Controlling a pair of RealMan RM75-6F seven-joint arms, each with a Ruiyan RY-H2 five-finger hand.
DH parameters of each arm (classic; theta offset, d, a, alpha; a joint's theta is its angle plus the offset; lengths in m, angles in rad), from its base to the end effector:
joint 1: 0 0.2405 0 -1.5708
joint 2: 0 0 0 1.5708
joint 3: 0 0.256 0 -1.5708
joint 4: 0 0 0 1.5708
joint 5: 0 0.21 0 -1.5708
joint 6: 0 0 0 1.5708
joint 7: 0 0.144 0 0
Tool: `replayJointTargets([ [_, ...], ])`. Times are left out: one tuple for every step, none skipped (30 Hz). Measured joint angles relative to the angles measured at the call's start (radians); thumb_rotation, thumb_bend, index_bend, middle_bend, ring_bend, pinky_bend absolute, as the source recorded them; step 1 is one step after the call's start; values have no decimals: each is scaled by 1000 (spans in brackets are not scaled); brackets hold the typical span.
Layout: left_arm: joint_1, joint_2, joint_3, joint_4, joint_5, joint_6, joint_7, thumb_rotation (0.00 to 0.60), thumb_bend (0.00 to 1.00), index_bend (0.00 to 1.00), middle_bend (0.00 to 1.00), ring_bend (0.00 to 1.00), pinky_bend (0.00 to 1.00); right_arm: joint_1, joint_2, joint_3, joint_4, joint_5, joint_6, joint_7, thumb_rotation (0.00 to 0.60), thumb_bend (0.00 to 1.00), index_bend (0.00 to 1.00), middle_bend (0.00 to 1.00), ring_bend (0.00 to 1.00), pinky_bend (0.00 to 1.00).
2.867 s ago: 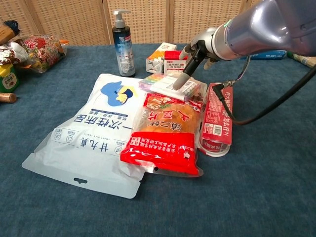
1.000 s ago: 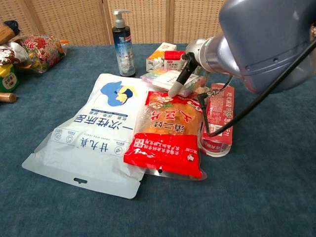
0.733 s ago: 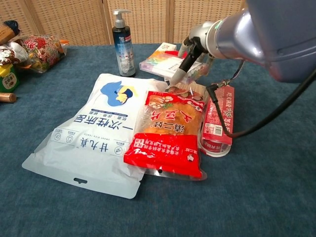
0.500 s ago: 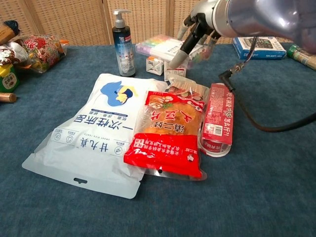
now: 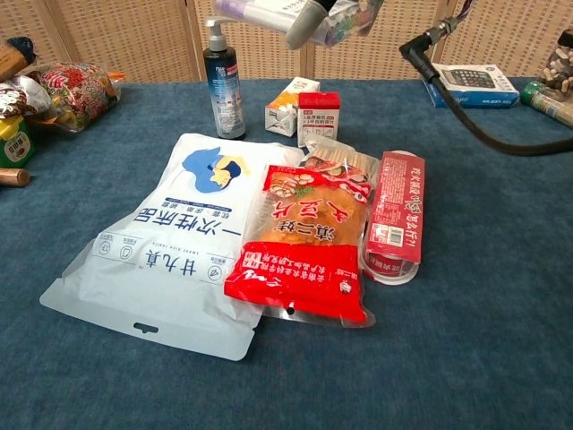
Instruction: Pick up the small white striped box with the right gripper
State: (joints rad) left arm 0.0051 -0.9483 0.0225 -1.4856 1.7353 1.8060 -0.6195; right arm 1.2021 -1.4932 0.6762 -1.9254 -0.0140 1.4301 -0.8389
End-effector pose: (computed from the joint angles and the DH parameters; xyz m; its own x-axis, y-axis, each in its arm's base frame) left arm -0.3077 0.1325 0.2383 0.0573 -0.0729 0.9957 0.9653 -0.2507 -0.0739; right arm 0.0393 -0.3634 0.0594 0.1121 -0.2952 0.9488 -0.9929 0.0039 0.1185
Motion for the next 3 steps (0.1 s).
replayJointTargets([
  [0,0,0,0,0,-1,0,600,64,110,0,0,0,2,4,2,-3,5,1,0,600,265,443,615,568,672],
  [-1,0,0,0,-1,-2,0,600,64,109,0,0,0,4,6,2,-4,8,2,-1,600,265,444,615,568,672],
  [-1,0,0,0,-2,-3,1,600,64,110,0,0,0,5,8,2,-5,10,2,-1,600,264,443,615,568,672],
])
